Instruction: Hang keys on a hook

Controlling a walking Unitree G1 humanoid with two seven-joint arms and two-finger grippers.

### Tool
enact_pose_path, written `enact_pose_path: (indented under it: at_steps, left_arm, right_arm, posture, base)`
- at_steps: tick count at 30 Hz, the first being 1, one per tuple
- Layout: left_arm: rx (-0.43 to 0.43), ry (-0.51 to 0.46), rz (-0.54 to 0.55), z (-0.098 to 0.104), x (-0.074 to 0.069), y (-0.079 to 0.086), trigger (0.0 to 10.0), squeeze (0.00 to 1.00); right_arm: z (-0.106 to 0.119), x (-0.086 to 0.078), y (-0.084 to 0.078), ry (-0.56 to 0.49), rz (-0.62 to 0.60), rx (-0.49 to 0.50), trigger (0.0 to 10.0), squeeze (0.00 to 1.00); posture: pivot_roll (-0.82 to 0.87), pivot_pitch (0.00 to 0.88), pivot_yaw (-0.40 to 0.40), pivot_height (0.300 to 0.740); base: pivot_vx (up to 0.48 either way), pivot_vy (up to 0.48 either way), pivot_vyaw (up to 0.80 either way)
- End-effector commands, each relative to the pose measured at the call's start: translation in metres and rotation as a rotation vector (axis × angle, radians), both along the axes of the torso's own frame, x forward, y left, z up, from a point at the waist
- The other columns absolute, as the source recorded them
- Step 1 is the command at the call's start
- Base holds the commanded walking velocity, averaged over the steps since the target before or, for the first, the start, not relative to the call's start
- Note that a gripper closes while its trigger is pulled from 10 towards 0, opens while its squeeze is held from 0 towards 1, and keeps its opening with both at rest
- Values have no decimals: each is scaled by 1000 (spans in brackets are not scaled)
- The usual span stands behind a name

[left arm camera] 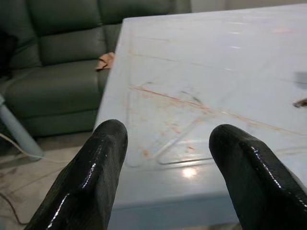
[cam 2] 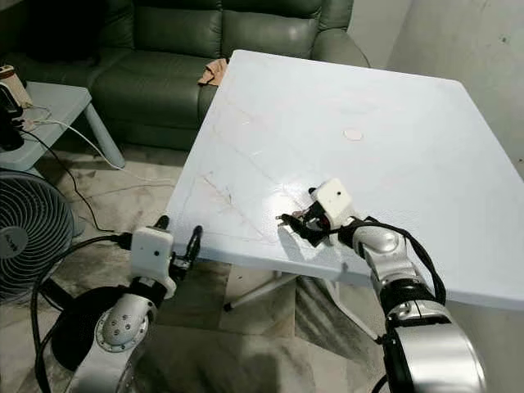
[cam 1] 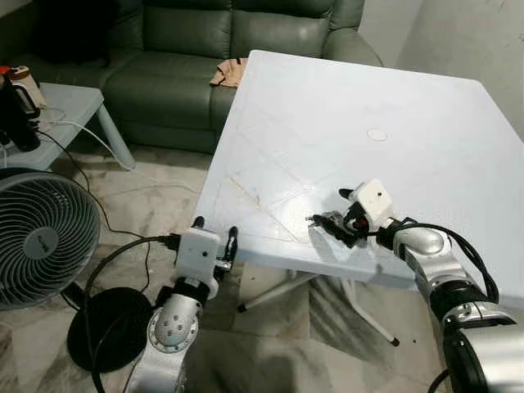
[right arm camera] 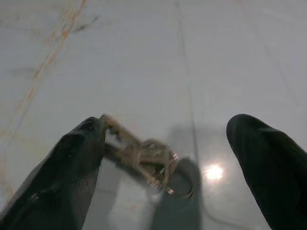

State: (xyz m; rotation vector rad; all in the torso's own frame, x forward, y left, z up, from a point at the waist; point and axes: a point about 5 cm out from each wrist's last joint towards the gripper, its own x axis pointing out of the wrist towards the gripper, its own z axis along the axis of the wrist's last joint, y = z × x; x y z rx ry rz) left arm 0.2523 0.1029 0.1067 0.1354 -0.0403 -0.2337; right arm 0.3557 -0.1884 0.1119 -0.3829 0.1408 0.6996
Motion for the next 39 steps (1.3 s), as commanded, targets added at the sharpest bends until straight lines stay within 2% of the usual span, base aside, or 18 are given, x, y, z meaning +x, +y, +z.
enact_pose_path:
  at_steps: [1,5,6,9,16,17,19,20,21,22,24,30,33,35,39]
  left_arm:
    - [4,4,-7,1,-3,-2,10000,0]
    - [5,7,-11,1,-3,-3,10000,0]
    - [5,6,-11,1,-4,-3,10000,0]
    - [-1,22,-29,-2,-10,-7,10000,0]
    - [-10,36,-21,-3,-10,-7,10000,0]
    - [-10,36,-21,-3,-11,-7,10000,0]
    - [-8,37,-21,-3,-11,-7,10000,0]
    - [-7,37,-20,-3,-11,-7,10000,0]
    - [-6,38,-20,-3,-11,-7,10000,0]
    - [-7,38,-18,-3,-11,-7,10000,0]
    - [-6,37,-16,-3,-11,-7,10000,0]
    - [-8,38,-10,-2,-11,-7,10000,0]
    - [-8,39,-9,-2,-11,-6,10000,0]
    - [-5,38,-9,-2,-11,-6,10000,0]
    - [-3,36,-9,-2,-11,-6,10000,0]
  right_arm:
    - [-6,-4,-4,15,10,-11,1216,0]
    - [-7,-5,-4,16,12,-13,1216,0]
    - [-7,-5,-4,15,13,-13,0,0]
    - [-12,-9,-10,37,-5,-15,0,0]
    - [-12,-8,-24,55,-92,6,0,0]
    - [-13,-8,-26,59,-107,11,2118,0]
    - [-12,-8,-29,71,-134,41,4196,0]
    - [-11,-7,-30,72,-138,46,4196,0]
    - [-11,-7,-31,74,-148,55,4824,0]
    - [-10,-7,-34,91,-174,113,10000,0]
    - [-8,-6,-36,117,-196,210,10000,0]
    - [-4,-4,-36,122,-208,346,10000,0]
    - [-4,-4,-38,123,-227,327,10000,0]
    - [-2,-4,-40,117,-224,364,10000,0]
    - [-2,-4,-42,101,-231,325,10000,0]
  posture:
    - [-15,133,-41,740]
    - [-15,133,-41,740]
    - [-19,137,-36,740]
    - [-20,148,-34,740]
    - [-21,152,-36,740]
    - [-21,152,-36,740]
    - [-21,152,-36,740]
    - [-21,152,-36,740]
    - [-20,151,-38,740]
    - [-20,150,-38,740]
    - [-20,150,-38,740]
    - [-15,151,-40,740]
    - [-17,150,-37,740]
    - [-15,148,-36,740]
    - [-15,148,-36,740]
  base:
    - [0,0,0]
    - [0,0,0]
    - [0,0,0]
    - [0,0,0]
    - [0,0,0]
    - [0,0,0]
    - [0,0,0]
    - [0,0,0]
    - [0,0,0]
    - [0,0,0]
    - [0,0,0]
    - [0,0,0]
    - [0,0,0]
    - [0,0,0]
    - [0,0,0]
